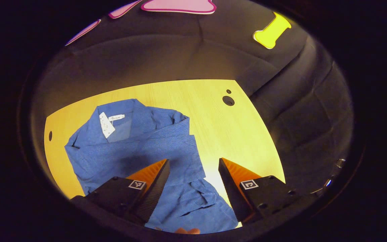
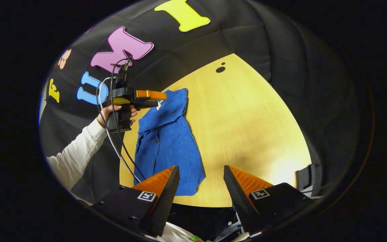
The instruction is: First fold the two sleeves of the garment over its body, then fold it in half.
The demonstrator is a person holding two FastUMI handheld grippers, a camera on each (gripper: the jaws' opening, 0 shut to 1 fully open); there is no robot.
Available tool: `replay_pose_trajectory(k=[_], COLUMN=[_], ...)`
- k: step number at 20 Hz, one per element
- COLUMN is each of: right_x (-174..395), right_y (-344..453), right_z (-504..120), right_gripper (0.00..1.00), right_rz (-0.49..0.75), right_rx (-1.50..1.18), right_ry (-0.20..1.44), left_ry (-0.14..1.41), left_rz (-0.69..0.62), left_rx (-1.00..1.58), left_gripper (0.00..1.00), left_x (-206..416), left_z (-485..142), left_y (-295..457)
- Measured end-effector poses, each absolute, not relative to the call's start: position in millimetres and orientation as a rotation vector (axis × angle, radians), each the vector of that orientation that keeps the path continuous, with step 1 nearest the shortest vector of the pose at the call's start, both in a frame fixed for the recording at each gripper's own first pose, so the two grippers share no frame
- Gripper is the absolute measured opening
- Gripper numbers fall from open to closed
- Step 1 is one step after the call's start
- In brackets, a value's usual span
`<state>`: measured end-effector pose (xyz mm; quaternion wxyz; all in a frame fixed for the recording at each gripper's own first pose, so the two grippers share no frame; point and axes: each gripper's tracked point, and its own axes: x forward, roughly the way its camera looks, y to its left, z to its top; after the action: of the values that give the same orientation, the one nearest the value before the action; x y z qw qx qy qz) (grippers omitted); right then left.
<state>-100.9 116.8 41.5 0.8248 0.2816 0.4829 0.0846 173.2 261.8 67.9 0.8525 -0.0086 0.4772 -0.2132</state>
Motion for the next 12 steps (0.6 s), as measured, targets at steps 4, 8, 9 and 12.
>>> replay_pose_trajectory(k=[4, 8, 9, 12], right_x=[-95.1, -99.0, -99.0, -98.2], right_y=[150.8, 194.1, 207.5, 223.1], right_z=[31.5, 8.5, 0.6, -27.0], right_gripper=[0.86, 0.88, 0.89, 0.97], right_rz=[0.222, 0.25, 0.255, 0.214], right_rx=[0.548, 0.476, 0.465, 0.453], right_ry=[1.065, 1.176, 1.212, 1.324], left_ry=[0.966, 1.1, 1.129, 1.229], left_rz=[-0.375, -0.298, -0.272, -0.239], left_rx=[0.04, -0.005, -0.015, -0.064], left_gripper=[0.84, 0.85, 0.85, 0.84], left_x=[124.6, 47.6, 27.4, -37.3], left_z=[76.1, 36.8, 25.1, -11.0], left_y=[348.6, 442.3, 464.2, 514.3])
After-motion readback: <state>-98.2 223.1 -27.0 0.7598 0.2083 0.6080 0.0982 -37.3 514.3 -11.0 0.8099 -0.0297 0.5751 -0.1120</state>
